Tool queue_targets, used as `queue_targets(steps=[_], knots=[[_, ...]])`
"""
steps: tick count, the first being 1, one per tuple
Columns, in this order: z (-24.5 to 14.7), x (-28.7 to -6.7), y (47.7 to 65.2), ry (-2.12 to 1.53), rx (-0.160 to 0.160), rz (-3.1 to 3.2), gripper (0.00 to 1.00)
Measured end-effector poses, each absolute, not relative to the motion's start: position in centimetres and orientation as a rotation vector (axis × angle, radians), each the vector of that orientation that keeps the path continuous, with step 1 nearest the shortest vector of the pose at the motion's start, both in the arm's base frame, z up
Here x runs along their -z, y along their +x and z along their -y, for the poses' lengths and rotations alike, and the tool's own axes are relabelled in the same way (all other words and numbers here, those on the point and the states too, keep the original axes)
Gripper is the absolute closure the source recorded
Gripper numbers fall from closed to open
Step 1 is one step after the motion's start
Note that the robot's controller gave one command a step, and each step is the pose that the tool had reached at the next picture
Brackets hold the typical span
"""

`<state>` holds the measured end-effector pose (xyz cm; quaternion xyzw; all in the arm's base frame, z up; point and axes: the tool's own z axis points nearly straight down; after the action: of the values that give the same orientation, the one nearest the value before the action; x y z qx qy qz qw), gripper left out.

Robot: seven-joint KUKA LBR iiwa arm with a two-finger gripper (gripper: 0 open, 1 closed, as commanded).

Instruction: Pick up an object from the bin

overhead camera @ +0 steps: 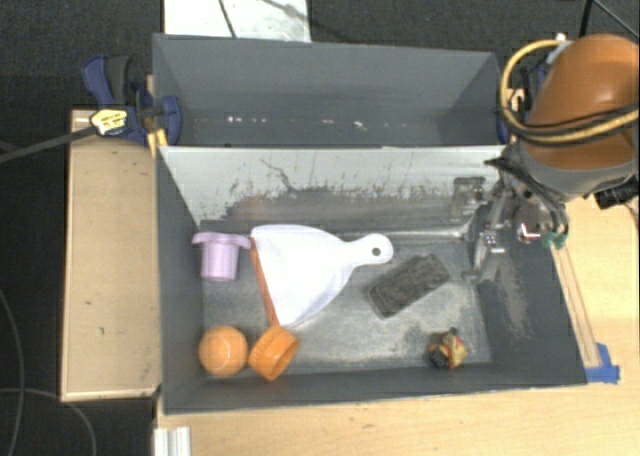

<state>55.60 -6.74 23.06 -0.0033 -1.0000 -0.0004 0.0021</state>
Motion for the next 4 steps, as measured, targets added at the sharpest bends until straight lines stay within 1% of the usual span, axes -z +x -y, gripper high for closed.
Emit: queue_targets(steps=[1, 2, 3, 4], knots=[[6.7, -23.5, 55.7, -0.007, 0.000, 3.145, 0.00], [5.6, -19.3, 53.2, 0.023, -0.002, 3.152, 0.00], [4.7, -13.4, 52.6, -0.031, 0.000, 3.147, 0.00], [3.0, -8.4, 54.3, -0.198, 0.001, 3.141, 0.00]])
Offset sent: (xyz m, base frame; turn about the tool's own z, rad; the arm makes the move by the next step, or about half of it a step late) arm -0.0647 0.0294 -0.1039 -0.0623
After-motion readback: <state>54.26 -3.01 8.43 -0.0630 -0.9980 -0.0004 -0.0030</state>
